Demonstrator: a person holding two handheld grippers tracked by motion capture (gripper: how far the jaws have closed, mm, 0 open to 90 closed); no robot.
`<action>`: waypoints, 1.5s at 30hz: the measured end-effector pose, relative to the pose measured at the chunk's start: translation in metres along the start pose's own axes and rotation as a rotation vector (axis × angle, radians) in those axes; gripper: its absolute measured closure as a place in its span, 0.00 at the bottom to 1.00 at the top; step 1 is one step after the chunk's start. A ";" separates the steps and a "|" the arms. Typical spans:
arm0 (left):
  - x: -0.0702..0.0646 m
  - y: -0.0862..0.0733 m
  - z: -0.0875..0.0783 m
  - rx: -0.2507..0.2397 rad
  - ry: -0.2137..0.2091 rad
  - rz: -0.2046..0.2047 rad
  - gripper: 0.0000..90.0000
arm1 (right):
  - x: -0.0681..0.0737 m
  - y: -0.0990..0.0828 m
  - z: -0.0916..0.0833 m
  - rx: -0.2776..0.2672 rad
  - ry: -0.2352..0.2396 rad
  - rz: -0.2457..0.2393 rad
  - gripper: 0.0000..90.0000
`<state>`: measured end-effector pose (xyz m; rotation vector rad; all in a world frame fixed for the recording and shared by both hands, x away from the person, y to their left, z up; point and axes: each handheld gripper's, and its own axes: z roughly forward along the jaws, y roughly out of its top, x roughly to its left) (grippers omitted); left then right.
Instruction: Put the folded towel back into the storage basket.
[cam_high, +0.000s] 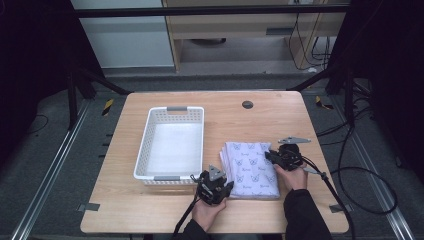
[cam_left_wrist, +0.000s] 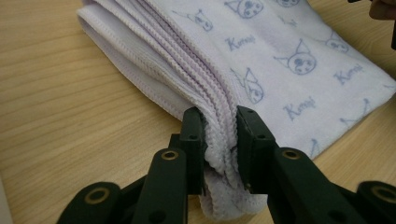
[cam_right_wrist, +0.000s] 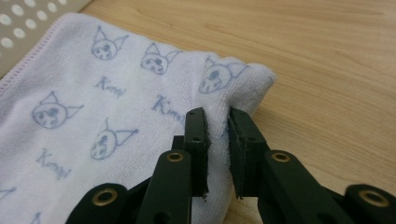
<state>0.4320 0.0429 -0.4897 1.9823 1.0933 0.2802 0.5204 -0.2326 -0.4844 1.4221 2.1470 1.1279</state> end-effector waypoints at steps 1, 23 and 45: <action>0.000 0.001 -0.002 -0.002 0.004 0.012 0.81 | 0.000 0.001 -0.002 -0.007 0.002 -0.003 0.88; -0.010 0.034 -0.045 -0.063 -0.002 0.120 0.81 | 0.020 0.024 -0.056 -0.153 0.003 -0.061 0.88; -0.004 0.068 -0.095 -0.116 0.014 0.179 0.81 | 0.048 0.060 -0.094 -0.274 0.000 -0.110 0.88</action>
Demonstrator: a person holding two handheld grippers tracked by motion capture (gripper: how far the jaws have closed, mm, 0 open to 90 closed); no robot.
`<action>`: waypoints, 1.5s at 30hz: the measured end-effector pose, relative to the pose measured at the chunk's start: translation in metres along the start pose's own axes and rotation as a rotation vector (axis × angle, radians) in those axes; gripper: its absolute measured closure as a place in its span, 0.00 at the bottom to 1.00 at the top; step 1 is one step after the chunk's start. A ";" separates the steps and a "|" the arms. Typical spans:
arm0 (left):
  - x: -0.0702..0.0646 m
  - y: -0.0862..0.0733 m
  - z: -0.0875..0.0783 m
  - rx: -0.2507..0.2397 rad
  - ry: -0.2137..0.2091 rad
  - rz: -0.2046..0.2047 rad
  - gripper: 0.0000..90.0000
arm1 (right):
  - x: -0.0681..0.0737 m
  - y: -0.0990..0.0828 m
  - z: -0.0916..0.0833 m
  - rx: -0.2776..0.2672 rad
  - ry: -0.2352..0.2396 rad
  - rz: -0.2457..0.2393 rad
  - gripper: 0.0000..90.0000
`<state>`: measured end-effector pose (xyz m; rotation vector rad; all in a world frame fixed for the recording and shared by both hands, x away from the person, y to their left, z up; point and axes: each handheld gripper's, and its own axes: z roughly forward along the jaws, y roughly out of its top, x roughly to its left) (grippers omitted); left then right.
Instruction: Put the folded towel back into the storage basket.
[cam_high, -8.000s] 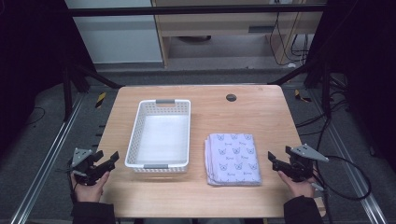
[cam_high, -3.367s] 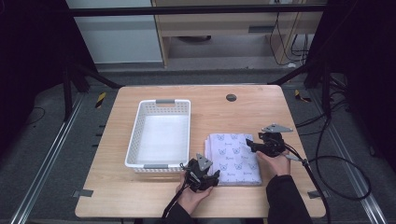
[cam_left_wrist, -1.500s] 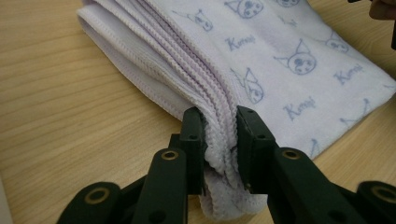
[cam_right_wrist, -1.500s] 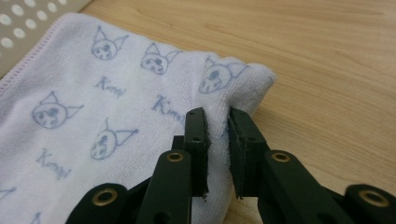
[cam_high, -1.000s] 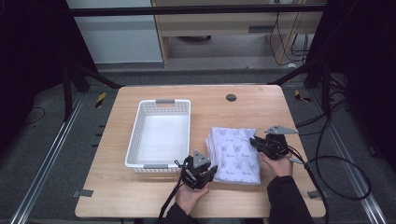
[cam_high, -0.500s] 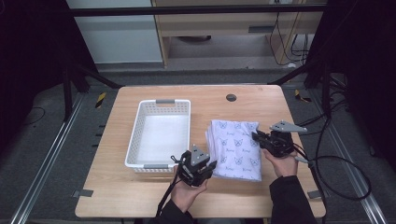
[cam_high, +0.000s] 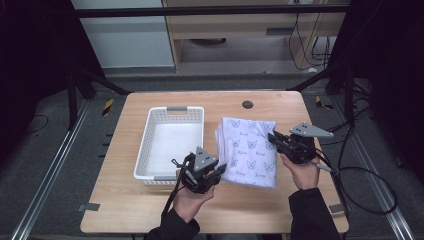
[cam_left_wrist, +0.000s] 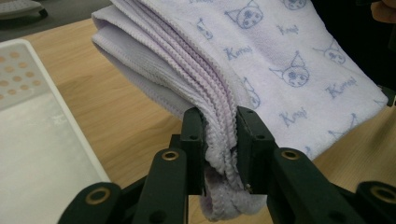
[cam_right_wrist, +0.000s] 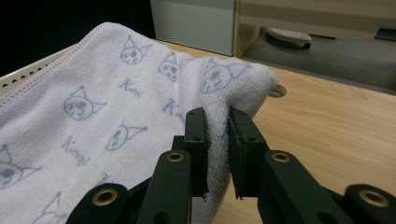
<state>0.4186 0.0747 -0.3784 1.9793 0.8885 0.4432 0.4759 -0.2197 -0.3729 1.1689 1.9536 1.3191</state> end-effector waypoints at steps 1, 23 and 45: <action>0.001 0.001 -0.001 -0.002 -0.001 -0.002 0.81 | 0.001 0.002 0.000 -0.004 0.000 -0.001 0.88; 0.024 0.014 -0.030 -0.064 0.017 -0.023 0.81 | 0.027 0.047 0.003 -0.040 -0.007 -0.080 0.88; 0.054 0.012 -0.061 -0.113 0.061 -0.054 0.81 | 0.056 0.076 0.024 -0.069 0.027 -0.108 0.88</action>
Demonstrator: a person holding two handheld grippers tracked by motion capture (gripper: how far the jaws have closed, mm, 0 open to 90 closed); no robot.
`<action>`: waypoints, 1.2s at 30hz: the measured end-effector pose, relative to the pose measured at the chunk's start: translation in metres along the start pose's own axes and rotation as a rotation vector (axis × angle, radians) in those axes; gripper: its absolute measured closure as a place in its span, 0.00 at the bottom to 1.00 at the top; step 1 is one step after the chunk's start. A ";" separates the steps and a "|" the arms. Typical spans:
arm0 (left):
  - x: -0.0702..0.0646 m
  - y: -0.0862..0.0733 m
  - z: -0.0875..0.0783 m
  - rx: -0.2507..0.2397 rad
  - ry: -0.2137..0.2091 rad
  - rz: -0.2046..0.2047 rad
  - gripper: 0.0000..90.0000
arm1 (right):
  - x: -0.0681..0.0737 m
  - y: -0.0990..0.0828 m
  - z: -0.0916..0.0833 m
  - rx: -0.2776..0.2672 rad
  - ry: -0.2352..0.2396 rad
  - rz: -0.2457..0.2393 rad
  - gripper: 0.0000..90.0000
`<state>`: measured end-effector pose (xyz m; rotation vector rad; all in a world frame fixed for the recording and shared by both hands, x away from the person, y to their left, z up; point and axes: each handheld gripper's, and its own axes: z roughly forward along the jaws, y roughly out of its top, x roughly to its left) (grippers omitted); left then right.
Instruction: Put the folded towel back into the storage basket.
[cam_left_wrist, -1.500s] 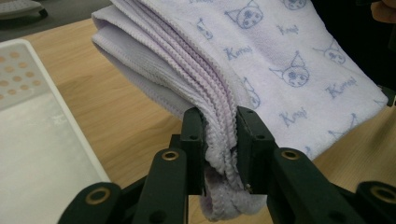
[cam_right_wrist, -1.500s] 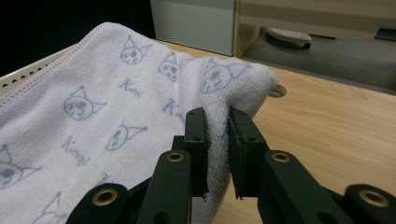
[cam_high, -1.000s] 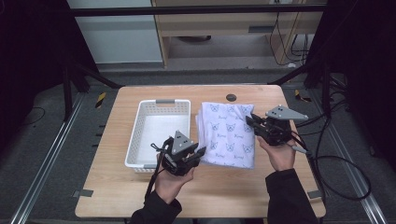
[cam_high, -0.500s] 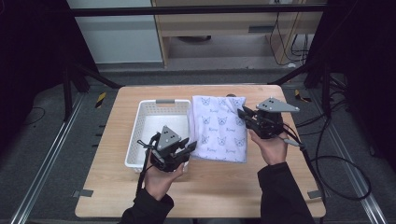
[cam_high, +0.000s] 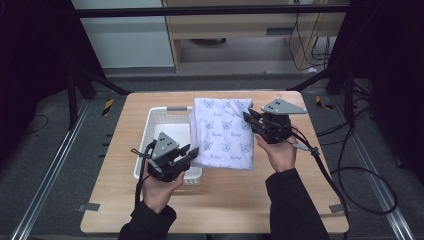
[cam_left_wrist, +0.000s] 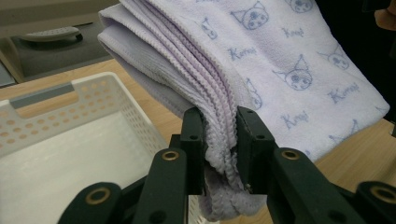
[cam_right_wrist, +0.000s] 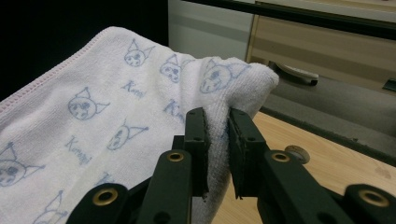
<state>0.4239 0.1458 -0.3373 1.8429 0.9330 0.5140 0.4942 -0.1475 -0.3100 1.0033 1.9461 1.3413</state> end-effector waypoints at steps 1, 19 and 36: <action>0.002 0.000 -0.001 -0.001 0.002 -0.002 0.81 | 0.001 0.001 0.001 0.001 0.001 -0.003 0.88; 0.035 -0.011 -0.023 -0.019 0.056 -0.050 0.81 | 0.029 0.017 0.035 0.007 0.042 -0.023 0.88; 0.064 -0.021 -0.036 -0.025 0.109 -0.089 0.81 | 0.052 0.027 0.069 0.013 0.079 -0.044 0.88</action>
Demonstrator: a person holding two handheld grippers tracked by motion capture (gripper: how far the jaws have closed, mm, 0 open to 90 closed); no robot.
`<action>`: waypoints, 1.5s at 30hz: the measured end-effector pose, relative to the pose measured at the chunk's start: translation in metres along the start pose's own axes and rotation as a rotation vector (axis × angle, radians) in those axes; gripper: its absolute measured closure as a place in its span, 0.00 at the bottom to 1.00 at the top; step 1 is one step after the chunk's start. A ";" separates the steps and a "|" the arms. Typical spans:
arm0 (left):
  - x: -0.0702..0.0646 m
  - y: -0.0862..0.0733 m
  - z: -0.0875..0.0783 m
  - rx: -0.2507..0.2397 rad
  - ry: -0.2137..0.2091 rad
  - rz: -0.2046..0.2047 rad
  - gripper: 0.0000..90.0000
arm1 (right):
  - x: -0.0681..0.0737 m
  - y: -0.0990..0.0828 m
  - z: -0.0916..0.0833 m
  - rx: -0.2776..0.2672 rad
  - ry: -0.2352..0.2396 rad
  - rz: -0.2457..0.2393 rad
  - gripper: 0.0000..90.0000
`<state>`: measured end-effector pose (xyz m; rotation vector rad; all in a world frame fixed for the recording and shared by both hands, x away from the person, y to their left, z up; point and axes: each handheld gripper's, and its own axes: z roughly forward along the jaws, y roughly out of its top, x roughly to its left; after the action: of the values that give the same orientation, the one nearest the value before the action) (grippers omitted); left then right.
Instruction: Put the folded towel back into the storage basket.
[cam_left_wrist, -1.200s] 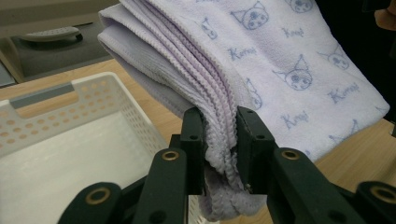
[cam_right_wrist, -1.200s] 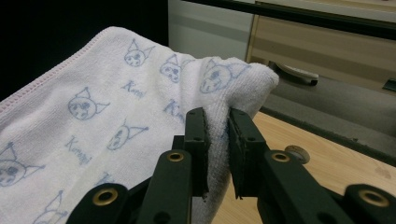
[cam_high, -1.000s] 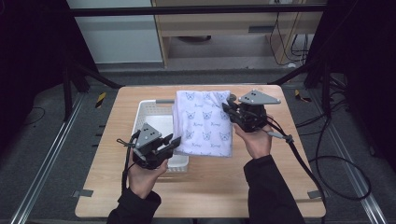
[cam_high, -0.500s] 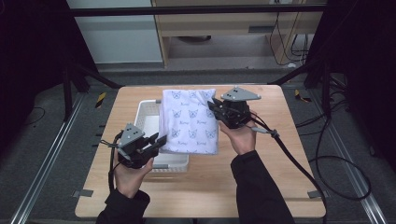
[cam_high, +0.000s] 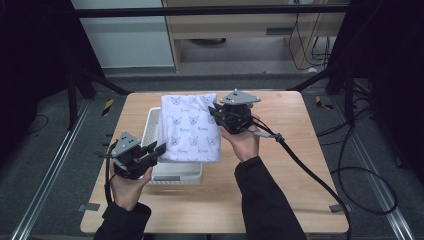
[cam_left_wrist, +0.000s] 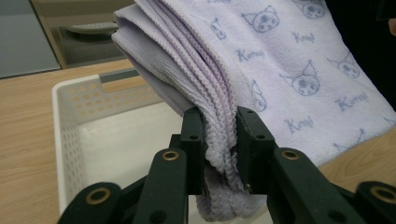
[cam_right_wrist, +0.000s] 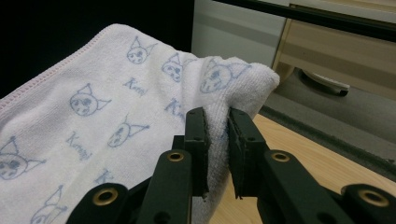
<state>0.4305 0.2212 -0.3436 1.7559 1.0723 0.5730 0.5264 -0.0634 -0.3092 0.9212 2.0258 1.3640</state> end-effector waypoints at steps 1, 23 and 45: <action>0.002 -0.001 0.000 0.000 0.004 -0.004 0.81 | 0.003 0.002 0.005 0.000 0.004 -0.007 0.88; 0.039 -0.017 -0.007 0.016 0.087 -0.051 0.81 | 0.026 0.002 0.052 0.018 0.040 -0.006 0.88; 0.058 -0.034 0.010 0.079 0.127 -0.071 0.81 | 0.033 -0.016 0.091 0.083 0.046 0.004 0.88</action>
<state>0.4532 0.2714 -0.3833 1.7604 1.2551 0.6119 0.5685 0.0098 -0.3582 0.9379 2.1309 1.3232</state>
